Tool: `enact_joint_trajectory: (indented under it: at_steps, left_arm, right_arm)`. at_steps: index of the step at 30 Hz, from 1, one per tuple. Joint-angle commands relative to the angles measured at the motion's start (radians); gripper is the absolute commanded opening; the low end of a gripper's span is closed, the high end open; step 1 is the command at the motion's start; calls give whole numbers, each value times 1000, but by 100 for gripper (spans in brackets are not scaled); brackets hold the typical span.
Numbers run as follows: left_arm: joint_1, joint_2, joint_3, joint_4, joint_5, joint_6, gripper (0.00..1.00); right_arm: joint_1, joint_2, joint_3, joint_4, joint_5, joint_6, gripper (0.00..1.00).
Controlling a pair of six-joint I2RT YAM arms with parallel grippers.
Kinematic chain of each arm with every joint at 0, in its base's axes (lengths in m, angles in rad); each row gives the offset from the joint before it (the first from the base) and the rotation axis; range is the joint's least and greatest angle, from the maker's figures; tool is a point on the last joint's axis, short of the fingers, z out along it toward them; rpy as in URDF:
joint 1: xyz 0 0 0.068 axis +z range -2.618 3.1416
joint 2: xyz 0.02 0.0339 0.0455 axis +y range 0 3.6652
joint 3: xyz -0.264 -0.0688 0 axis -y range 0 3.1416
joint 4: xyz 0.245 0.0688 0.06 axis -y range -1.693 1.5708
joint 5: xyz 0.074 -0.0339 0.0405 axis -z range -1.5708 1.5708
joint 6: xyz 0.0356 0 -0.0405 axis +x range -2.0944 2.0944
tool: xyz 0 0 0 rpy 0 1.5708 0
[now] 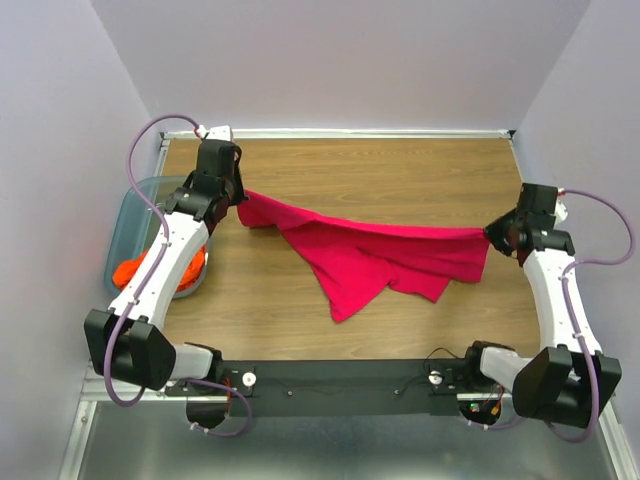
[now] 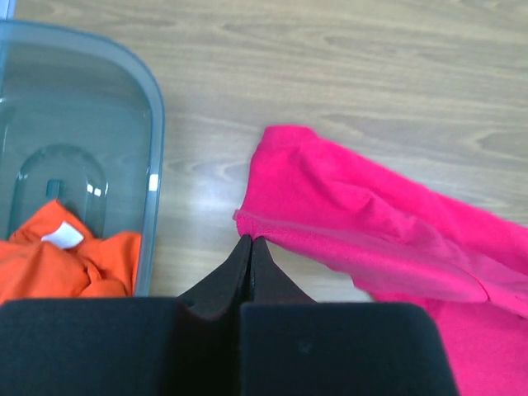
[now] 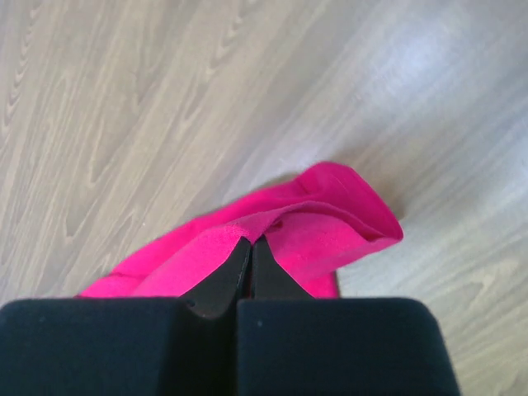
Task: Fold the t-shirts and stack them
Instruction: Flatten the tshirt out
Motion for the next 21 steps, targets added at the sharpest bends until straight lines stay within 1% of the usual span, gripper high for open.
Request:
enact_joint_trajectory:
  at_steps: [1,3,4,7,11,12,14,18,20,21]
  left_arm:
    - [9,21,9,20,31,11,0]
    - [9,27,-35,33,41,10,0]
    - [9,29,-51,53,48,10,0]
    - [9,49,-92,74,61,5,0]
    - [9,102,-109,109,70,5,0]
    - [9,118,-95,108,73,7,0]
    - [9,142,-72,109,74,7,0]
    - [9,222,3,114,102,7,0]
    - [9,243,47,102,120,5,0]
    - [11,260,61,97,125,5,0]
  right_arm:
    - [3,52,-4,12,-44,-73,1]
    - [3,98,-41,12,-63,-76,1]
    - [1,118,-81,26,-58,-83,1]
    - [3,193,-110,86,-71,-88,1]
    - [3,308,-72,141,-58,-94,2]
    - [3,355,-34,147,-55,-99,5]
    - [3,411,20,167,-54,-110,7]
    - [3,532,184,177,-58,-117,17]
    - [3,567,265,178,-55,-120,25]
    - [3,566,281,180,-55,-122,34]
